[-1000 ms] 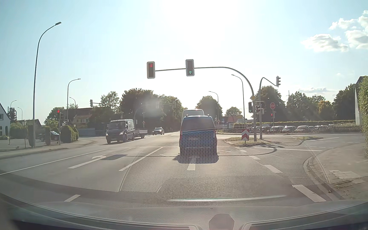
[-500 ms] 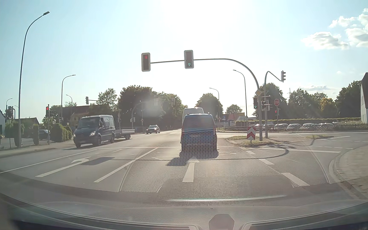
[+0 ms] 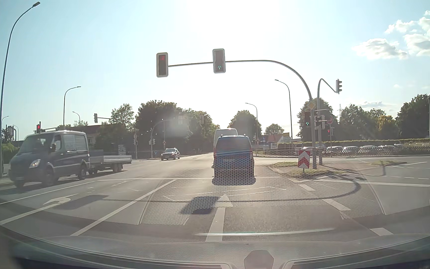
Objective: Follow the waypoints while adhering to traffic rules and regulations
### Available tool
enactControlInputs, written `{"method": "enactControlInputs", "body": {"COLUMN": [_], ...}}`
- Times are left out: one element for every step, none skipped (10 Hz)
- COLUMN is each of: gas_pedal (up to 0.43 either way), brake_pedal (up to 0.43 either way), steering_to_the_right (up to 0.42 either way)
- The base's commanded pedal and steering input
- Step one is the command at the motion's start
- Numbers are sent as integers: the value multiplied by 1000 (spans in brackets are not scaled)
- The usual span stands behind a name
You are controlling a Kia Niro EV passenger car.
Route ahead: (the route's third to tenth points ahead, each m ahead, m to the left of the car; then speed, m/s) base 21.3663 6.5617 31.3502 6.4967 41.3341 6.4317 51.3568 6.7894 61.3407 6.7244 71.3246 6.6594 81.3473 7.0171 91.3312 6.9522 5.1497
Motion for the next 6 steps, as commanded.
{"method": "enactControlInputs", "body": {"gas_pedal": [287, 287, 287, 220, 209, 209], "brake_pedal": [6, 6, 6, 6, 6, 6], "steering_to_the_right": [-3, -3, -3, -3, -2, -2]}}
